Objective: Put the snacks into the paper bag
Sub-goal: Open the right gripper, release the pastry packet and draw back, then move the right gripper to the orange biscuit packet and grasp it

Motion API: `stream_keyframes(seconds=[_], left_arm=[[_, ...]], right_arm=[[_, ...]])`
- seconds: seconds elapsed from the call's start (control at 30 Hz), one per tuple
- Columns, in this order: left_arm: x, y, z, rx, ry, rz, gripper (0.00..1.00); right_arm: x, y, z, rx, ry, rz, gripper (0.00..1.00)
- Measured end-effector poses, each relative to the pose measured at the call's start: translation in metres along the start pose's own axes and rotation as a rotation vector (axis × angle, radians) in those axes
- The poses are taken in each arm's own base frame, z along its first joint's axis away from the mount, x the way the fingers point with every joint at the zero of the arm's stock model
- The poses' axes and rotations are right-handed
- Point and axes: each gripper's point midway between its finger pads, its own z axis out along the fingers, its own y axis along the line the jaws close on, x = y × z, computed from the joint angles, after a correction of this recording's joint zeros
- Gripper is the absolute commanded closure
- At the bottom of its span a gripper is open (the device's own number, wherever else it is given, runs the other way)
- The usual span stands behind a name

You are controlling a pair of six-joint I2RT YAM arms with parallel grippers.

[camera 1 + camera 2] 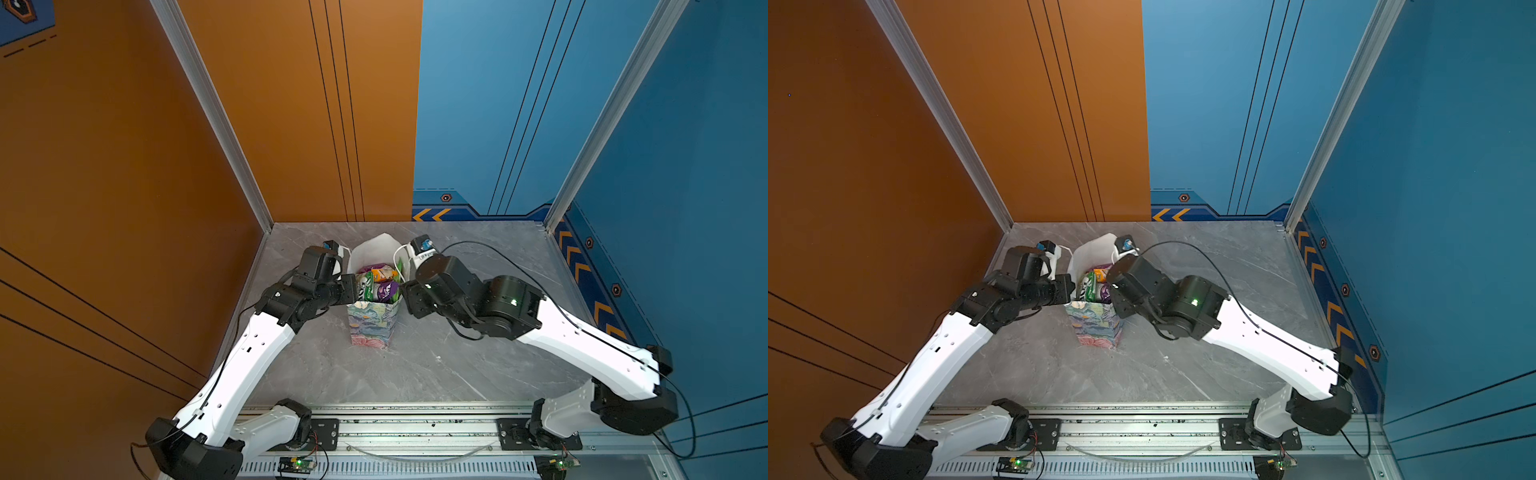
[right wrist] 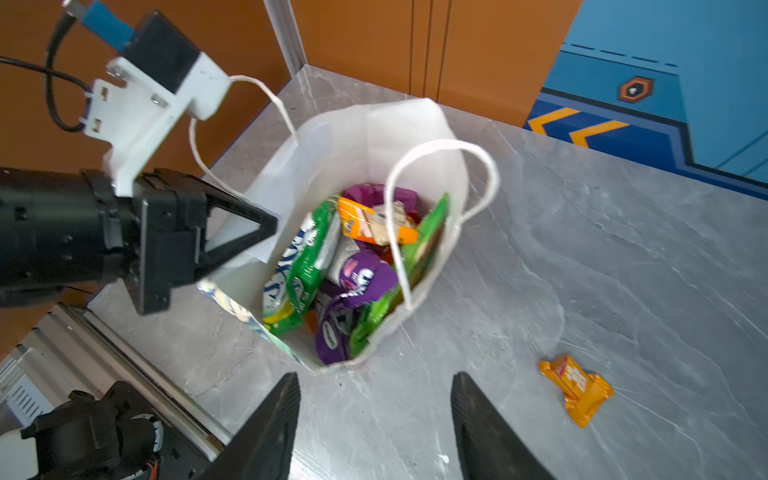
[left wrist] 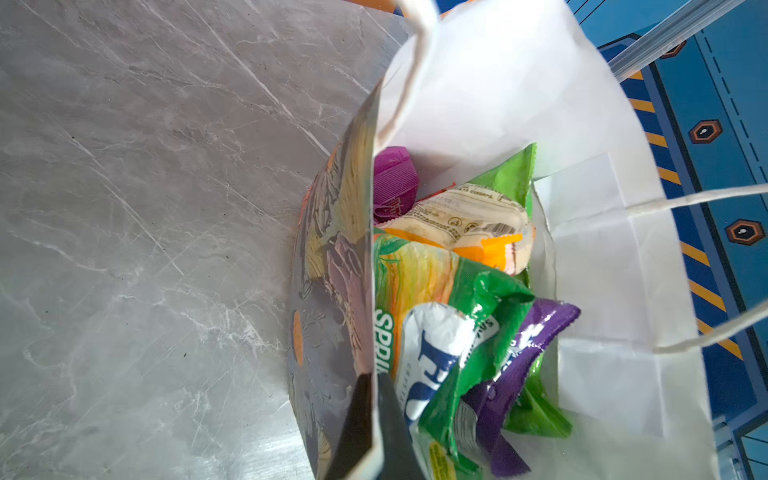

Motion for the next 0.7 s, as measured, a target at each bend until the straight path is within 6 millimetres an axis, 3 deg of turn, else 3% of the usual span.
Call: stream_keyframes(seconds=[0.2,0.37,0.57,0.7], left_arm=[[0.0,0.0,0.0,0.0,0.0,0.0,0.98],[0.0,0.0,0.0,0.0,0.0,0.0,0.98],[0.0,0.0,0.0,0.0,0.0,0.0,0.98],[0.0,0.0,-0.001,0.0,-0.001,0.0,0.98]], right_arm=[[0.021,-0.084,-0.025,0.107,-0.066,0.18,0.36],[0.053,-0.142,-0.03,0.204,-0.067,0.315,0.34],[0.098,-0.197,-0.017,0.303,0.007,0.469,0.34],[0.128,-0.216,0.0,0.322,0.087,0.547,0.32]])
